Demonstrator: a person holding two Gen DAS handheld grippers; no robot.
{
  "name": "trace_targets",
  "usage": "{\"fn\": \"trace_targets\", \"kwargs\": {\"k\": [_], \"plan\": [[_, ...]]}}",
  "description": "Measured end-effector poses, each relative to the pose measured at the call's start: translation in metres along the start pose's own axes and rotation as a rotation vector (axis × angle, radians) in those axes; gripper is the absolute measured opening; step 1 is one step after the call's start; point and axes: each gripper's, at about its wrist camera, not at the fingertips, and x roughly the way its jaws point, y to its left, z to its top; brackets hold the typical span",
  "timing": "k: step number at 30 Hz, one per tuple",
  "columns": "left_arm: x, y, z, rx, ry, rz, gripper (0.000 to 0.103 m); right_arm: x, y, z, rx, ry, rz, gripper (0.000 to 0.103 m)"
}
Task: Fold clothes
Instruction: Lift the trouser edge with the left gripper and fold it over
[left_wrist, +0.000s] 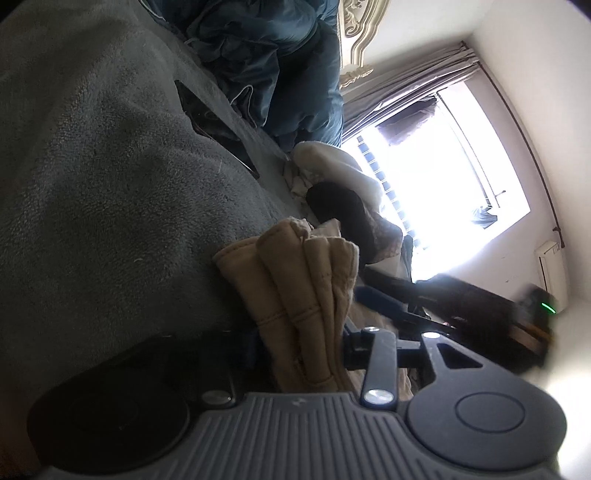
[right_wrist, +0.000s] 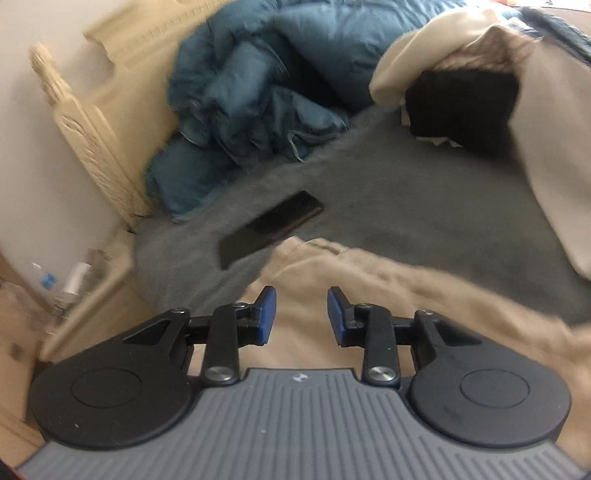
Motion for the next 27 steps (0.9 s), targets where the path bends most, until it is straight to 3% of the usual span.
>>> {"fn": "trace_targets", "kwargs": {"k": [3,4,7,10,13,18,23,26,27], "plan": [[0.000,0.000,0.001,-0.009,0.008,-0.003,0.041,0.043,-0.012,0.007,0.040,0.052,-0.074,0.022],[0.000,0.001,0.002,-0.014,0.013,-0.008,0.041,0.035,-0.021,0.008,0.114,0.024,-0.035,0.018],[0.002,0.001,0.005,-0.015,0.026,-0.016,0.042,0.000,-0.040,0.009,0.282,-0.072,0.081,0.022],[0.003,-0.001,0.005,-0.012,0.016,-0.013,0.041,-0.063,-0.040,-0.003,0.206,-0.145,0.053,0.022],[0.003,-0.004,0.002,-0.003,-0.007,-0.005,0.038,-0.098,-0.038,-0.027,0.121,-0.093,-0.030,0.022],[0.003,-0.009,0.004,-0.006,0.004,0.005,0.027,-0.098,-0.051,-0.082,0.104,0.038,-0.115,0.020],[0.001,-0.023,0.012,0.017,0.008,0.009,0.025,-0.115,-0.042,-0.101,0.108,-0.032,-0.116,0.022],[0.001,-0.032,0.014,0.035,-0.003,0.008,0.025,-0.133,-0.010,-0.115,-0.041,-0.082,-0.101,0.022],[0.001,-0.034,0.014,0.037,-0.008,0.006,0.025,-0.128,0.004,-0.127,-0.125,-0.049,-0.124,0.022]]}}
